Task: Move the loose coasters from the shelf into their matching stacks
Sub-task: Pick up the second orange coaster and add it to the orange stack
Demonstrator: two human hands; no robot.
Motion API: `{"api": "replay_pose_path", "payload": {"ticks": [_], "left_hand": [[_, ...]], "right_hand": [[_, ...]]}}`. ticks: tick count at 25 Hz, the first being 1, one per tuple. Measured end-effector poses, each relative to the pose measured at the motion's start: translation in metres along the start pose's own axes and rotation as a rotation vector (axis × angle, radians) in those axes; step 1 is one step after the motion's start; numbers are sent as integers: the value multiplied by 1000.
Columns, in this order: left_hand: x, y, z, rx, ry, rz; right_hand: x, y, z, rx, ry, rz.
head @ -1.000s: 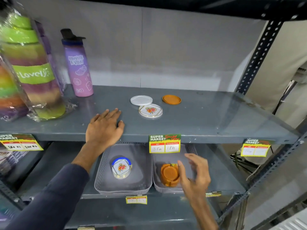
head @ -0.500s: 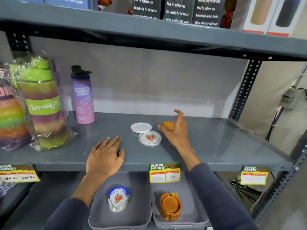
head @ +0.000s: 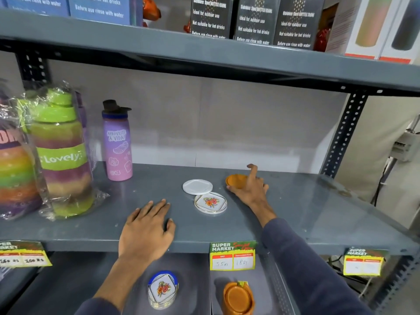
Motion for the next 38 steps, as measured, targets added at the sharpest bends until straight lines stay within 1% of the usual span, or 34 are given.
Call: {"api": "replay_pose_path", "payload": {"ticks": [3, 7, 11, 13, 14, 17, 18, 19, 20, 21, 23, 24, 26, 27, 28, 29, 31, 34, 38], "left_hand": [[1, -2, 0, 7, 4, -6], [0, -3, -1, 6, -11, -4], [-2, -5, -2, 7, -16, 2], [-3, -5, -3, 5, -24, 7], [-3, -5, -4, 4, -34, 6], [-2, -6, -5, 6, -47, 2], [-2, -6, -5, 6, -46, 3], [-2, -5, -5, 5, -46, 3], [-2, -5, -5, 6, -46, 2], [-2, -5, -4, 6, -48, 2], [-1, -4, -4, 7, -36, 0], [-1, -3, -4, 6, -29, -2], [-1, -2, -3, 9, -30, -7], [0, -2, -3, 7, -29, -10], [0, -2, -3, 8, -24, -10], [0, -1, -4, 7, -20, -4], [0, -1, -3, 11, -11, 2], [-1, -1, -2, 14, -14, 6], [-1, -1, -3, 17, -13, 17]], "right_hand": [[36, -31, -21, -83, 58, -223], [94, -96, -62, -218, 127, -479], [144, -180, -116, -459, 147, -753], [158, -217, -137, -569, 156, -843], [163, -230, -144, -594, 168, -872], [166, -247, -156, -606, 217, -862], [163, -246, -155, -581, 257, -832], [157, -242, -152, -518, 353, -789], [150, -234, -146, -405, 527, -740], [144, -226, -135, -238, 779, -687], [143, -217, -105, 186, 1307, -569], [145, -216, -91, 377, 1492, -517], [152, -220, -77, 638, 1730, -464], [157, -223, -72, 755, 1813, -468], [161, -226, -68, 836, 1863, -482], [165, -226, -65, 878, 1889, -501], [169, -226, -63, 897, 1878, -542], [170, -224, -65, 882, 1810, -624], [157, -227, -67, 855, 1710, -666]]}}
Point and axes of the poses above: each hand's wrist, its own y-axis towards the middle knuckle, its own z-axis out of the palm, x = y × z, the point moved 8 cm from there along y, towards the middle knuckle, and after that the axes turned 11 degrees about x, right-handed, at the moved point
